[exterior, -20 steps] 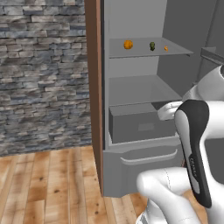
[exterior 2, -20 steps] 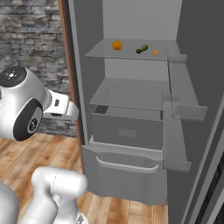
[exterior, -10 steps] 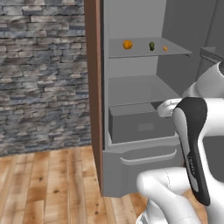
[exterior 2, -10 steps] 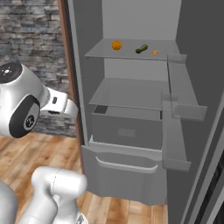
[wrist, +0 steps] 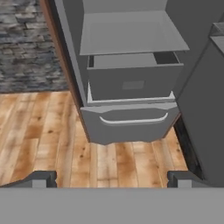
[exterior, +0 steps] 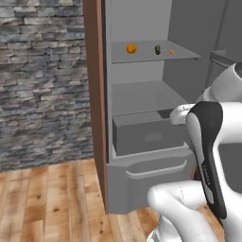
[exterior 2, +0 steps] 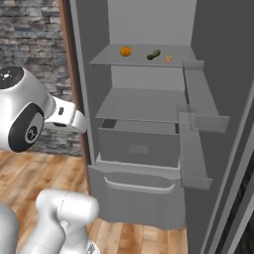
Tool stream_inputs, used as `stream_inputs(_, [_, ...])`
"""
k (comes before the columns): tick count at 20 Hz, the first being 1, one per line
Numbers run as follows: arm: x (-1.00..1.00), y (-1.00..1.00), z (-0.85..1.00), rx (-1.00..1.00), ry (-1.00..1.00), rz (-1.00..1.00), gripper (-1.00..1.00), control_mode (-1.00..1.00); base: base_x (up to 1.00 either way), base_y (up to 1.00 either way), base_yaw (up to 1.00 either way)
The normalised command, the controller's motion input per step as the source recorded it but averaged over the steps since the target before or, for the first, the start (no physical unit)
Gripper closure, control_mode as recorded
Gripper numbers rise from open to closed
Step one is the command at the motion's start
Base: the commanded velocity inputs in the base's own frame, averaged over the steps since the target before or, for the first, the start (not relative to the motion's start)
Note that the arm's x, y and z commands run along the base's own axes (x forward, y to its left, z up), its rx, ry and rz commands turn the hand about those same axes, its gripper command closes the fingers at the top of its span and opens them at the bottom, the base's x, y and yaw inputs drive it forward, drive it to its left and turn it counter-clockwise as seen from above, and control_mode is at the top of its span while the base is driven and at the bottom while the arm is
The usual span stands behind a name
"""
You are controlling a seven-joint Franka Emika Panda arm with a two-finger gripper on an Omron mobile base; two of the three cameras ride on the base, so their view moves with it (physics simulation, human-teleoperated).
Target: Open the fridge, remove the orange, squash, and shrimp, and place them on any counter.
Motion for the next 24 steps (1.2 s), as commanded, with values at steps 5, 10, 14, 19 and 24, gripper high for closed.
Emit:
stream_inputs(5, [0.0, 0.0, 0.0, 0.0, 0.0, 0.0, -1.0, 1.0, 0.5, -0.08, -0.06])
stream_inputs(10, [0.0, 0.0, 0.0, 0.0, 0.0, 0.0, -1.0, 1.0, 0.69, -0.17, -0.04])
stream_inputs(14, [0.0, 0.0, 0.0, 0.0, 0.0, 0.0, -1.0, 1.0, 0.56, -0.36, -0.05])
stream_inputs(19, [0.0, 0.0, 0.0, 0.0, 0.0, 0.0, -1.0, 1.0, 0.41, -0.47, -0.07])
stream_inputs(24, [0.0, 0.0, 0.0, 0.0, 0.0, 0.0, -1.0, 1.0, 0.64, -0.25, -0.07])
